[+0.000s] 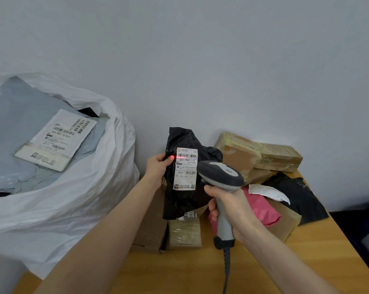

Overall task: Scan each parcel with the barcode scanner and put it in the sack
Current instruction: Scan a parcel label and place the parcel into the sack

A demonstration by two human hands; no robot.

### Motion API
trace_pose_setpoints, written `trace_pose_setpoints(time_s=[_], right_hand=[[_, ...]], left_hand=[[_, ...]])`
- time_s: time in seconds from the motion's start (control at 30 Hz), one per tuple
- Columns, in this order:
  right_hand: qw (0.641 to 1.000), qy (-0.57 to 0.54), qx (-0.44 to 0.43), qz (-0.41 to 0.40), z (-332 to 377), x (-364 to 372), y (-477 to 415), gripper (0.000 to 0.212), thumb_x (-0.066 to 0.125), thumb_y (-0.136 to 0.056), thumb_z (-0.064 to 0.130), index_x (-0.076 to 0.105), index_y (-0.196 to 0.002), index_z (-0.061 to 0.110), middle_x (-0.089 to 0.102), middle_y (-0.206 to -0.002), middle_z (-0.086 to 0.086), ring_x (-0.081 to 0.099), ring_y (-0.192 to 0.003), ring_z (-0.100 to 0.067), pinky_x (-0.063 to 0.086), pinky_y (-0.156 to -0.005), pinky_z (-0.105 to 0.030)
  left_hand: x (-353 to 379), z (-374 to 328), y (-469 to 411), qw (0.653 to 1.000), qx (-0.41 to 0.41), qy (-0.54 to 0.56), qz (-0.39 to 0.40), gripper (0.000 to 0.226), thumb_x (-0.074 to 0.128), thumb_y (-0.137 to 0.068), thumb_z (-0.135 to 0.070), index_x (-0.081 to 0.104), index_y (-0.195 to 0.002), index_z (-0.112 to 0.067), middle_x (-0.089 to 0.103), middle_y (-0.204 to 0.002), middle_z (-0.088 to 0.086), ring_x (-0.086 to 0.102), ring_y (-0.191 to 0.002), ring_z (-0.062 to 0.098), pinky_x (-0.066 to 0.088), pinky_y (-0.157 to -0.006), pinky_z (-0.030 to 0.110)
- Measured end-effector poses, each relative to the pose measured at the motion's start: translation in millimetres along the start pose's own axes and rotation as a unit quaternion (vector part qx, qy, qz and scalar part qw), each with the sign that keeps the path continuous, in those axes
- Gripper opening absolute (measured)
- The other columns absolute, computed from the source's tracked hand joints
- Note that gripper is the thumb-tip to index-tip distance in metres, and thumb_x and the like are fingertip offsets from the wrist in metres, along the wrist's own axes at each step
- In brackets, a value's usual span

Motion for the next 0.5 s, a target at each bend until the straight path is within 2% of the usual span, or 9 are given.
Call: trace_pose_setpoints(time_s=[0.07,0.2,0.3,0.4,0.5], right_hand=[[1.000,0.000,-0.002,-0.007,0,-1,0,0.019,0.071,-0.085,0.012,0.061,-0.071,0.002,0.055,-0.048,-0.009,0.046,-0.036,-0.016,0.040,-0.041,-0.025],[1.000,0.004,-0.009,-0.005,4,0,-1,0.017,0.070,-0.085,0.013,0.062,-0.075,0.002,0.056,-0.049,-0.009,0.046,-0.037,-0.016,0.040,-0.041,-0.025],[1.000,0.000,-0.027,0.013,15,9,-2,0.013,0.070,-0.087,0.013,0.063,-0.084,0.002,0.059,-0.052,-0.010,0.048,-0.038,-0.016,0.041,-0.040,-0.024],[0.997,-0.018,-0.058,0.040,36,31,-9,0.010,0.068,-0.089,0.013,0.066,-0.092,0.003,0.064,-0.058,-0.014,0.048,-0.039,-0.015,0.042,-0.040,-0.024],[0.991,-0.019,-0.102,0.079,65,73,-20,0.009,0.067,-0.089,0.011,0.067,-0.093,0.003,0.064,-0.058,-0.014,0.049,-0.039,-0.015,0.043,-0.039,-0.026]], left_hand=[[0,0,0,1.000,-0.002,0.001,0.000,0.013,0.062,-0.092,-0.008,0.069,-0.100,-0.015,0.071,-0.076,-0.008,0.067,-0.070,0.007,0.050,-0.052,0.014],[0,-2,0,1.000,-0.003,0.007,-0.003,0.014,0.063,-0.091,-0.007,0.070,-0.103,-0.012,0.072,-0.070,-0.010,0.068,-0.063,0.003,0.050,-0.049,0.013],[-2,-13,3,1.000,0.003,0.011,0.000,0.016,0.063,-0.092,-0.008,0.070,-0.105,-0.010,0.073,-0.077,-0.006,0.069,-0.070,0.009,0.052,-0.056,0.018],[-16,-46,7,0.999,0.029,0.037,-0.005,0.012,0.060,-0.093,-0.008,0.069,-0.100,-0.010,0.072,-0.088,0.003,0.068,-0.071,0.012,0.054,-0.062,0.025],[-64,-106,13,0.992,0.096,0.071,-0.040,0.011,0.058,-0.094,-0.006,0.067,-0.092,-0.013,0.071,-0.083,0.001,0.068,-0.062,0.006,0.052,-0.054,0.017]])
Point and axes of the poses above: each hand's wrist, its own y-axis away from the middle knuckle, its own x-axis out of the palm, z = x × y, the point moved 8 cm from there along -y, towards the middle knuckle
